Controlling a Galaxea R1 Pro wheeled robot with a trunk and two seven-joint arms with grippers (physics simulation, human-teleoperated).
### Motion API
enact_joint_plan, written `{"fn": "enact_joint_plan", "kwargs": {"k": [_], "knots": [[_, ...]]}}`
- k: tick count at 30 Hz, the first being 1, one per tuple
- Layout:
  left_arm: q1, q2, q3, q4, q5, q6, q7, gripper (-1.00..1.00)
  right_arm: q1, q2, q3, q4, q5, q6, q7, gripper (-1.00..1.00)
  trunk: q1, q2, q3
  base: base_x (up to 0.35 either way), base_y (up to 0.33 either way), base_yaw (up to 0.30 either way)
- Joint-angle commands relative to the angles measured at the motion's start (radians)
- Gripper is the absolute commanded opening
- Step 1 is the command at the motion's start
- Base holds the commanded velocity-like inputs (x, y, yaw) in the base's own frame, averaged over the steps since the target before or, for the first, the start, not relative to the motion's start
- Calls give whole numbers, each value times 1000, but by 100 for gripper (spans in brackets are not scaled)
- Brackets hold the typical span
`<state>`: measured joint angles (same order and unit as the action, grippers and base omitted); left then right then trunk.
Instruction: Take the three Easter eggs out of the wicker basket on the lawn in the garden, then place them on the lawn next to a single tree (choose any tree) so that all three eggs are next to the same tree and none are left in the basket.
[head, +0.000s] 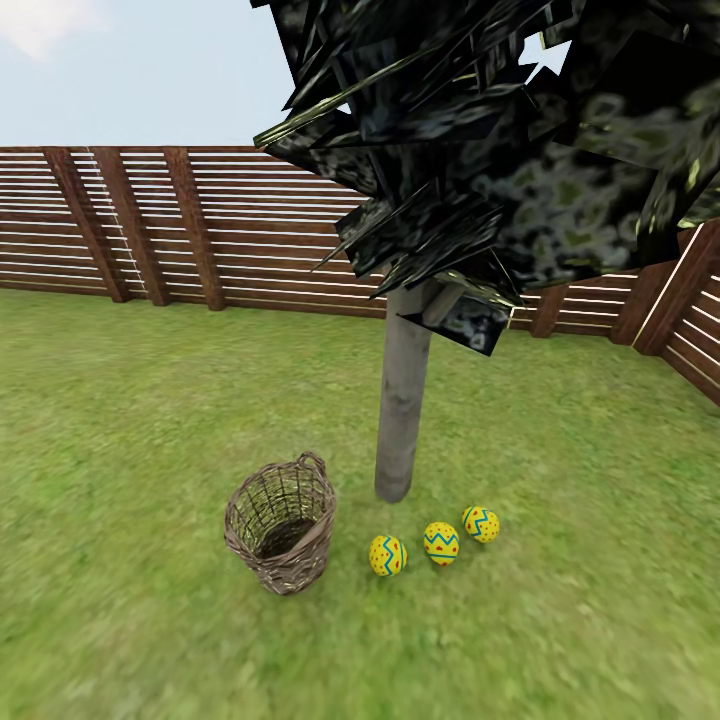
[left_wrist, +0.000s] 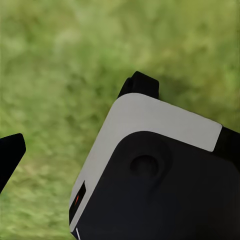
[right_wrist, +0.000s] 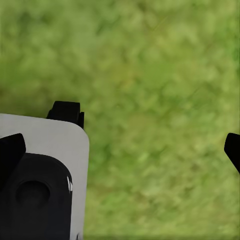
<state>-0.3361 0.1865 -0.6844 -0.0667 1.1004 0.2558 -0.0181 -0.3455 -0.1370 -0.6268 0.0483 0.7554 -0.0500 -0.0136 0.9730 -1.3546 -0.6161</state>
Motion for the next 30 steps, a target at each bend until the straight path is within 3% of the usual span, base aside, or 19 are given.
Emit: {"fn": "enact_joint_plan", "kwargs": {"k": [1,30], "knots": [[0,1,-6,-1,6,3,-2,100,-1,-1,-7,4,5,-5,-2,100,0,0,-1,0,0,0],[0,1,-6,-1,6,3,-2,100,-1,-1,-8,4,5,-5,-1,100,0,0,-1,0,0,0]]}}
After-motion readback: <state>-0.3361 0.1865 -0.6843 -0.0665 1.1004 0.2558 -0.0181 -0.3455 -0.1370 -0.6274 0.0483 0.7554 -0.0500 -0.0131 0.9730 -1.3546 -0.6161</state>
